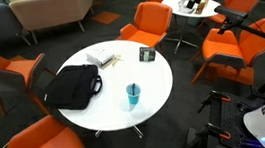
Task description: Put the pen on the table
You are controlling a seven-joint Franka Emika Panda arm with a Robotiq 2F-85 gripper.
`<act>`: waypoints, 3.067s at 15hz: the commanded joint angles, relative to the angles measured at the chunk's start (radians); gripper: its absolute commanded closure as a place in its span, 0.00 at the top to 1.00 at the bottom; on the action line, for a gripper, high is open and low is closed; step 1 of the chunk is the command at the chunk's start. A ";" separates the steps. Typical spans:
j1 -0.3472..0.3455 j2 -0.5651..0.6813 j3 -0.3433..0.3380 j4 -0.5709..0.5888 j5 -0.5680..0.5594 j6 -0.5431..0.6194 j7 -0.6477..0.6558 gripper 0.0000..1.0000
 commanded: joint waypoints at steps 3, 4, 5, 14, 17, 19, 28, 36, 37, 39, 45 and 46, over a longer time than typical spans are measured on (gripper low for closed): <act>-0.016 0.002 0.013 0.003 0.008 -0.003 -0.007 1.00; -0.028 0.004 0.034 -0.007 -0.007 0.014 0.047 1.00; -0.042 0.005 0.057 -0.018 -0.025 0.033 0.105 1.00; -0.073 0.197 0.290 -0.193 -0.037 0.379 0.790 1.00; -0.067 0.349 0.341 -0.199 -0.084 0.509 1.044 1.00; -0.052 0.454 0.336 -0.174 -0.158 0.556 1.208 1.00; 0.145 0.823 0.164 0.059 -0.284 0.575 1.425 0.88; 0.293 1.047 0.043 0.245 -0.263 0.596 1.477 0.74; 0.306 1.065 0.033 0.263 -0.262 0.596 1.479 0.76; 0.320 1.098 0.024 0.292 -0.253 0.603 1.476 0.76; 0.340 1.162 0.018 0.352 -0.218 0.610 1.471 0.42; 0.340 1.168 0.016 0.356 -0.214 0.609 1.470 0.40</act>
